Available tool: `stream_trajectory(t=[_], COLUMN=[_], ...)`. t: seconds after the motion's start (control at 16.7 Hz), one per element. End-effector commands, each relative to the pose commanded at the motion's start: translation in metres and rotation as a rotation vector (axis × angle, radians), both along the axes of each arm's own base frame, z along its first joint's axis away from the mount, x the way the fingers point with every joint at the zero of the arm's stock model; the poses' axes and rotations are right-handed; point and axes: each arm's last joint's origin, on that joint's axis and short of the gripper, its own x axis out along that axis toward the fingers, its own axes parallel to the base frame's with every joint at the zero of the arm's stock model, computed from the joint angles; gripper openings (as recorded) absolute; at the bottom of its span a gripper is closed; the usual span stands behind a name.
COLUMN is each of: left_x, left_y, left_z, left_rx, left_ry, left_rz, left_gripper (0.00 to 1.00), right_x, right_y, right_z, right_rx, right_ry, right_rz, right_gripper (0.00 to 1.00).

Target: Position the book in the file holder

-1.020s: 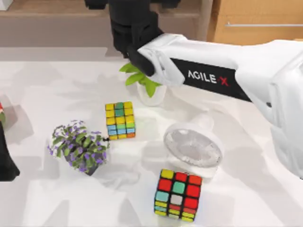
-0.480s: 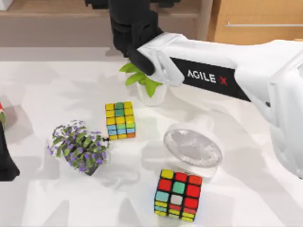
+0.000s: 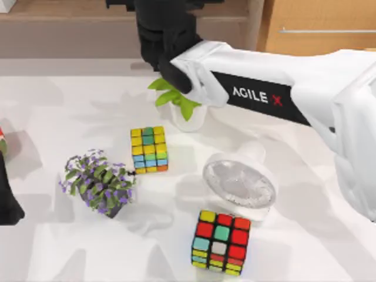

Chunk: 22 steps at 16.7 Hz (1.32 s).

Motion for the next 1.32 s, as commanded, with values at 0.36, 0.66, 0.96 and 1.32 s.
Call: stream_trajectory(t=[0.36,0.66,0.96,1.32], left_x=[0.000,0.000,0.000,0.000], left_y=[0.000,0.000,0.000,0.000], left_z=[0.000,0.000,0.000,0.000], left_rx=[0.000,0.000,0.000,0.000], left_ry=[0.000,0.000,0.000,0.000], left_rz=[0.000,0.000,0.000,0.000], left_gripper=[1.00,1.00,1.00,1.00], right_x=[0.000,-0.002,-0.002,-0.006], right_y=[0.000,0.002,0.002,0.005], right_z=[0.000,0.002,0.016,0.018], right_rx=[0.000,0.002,0.002,0.026], right_ry=[0.000,-0.001,-0.001,-0.009], right_rz=[0.000,0.004,0.004,0.017], right_gripper=[0.00,0.00,0.00,0.00])
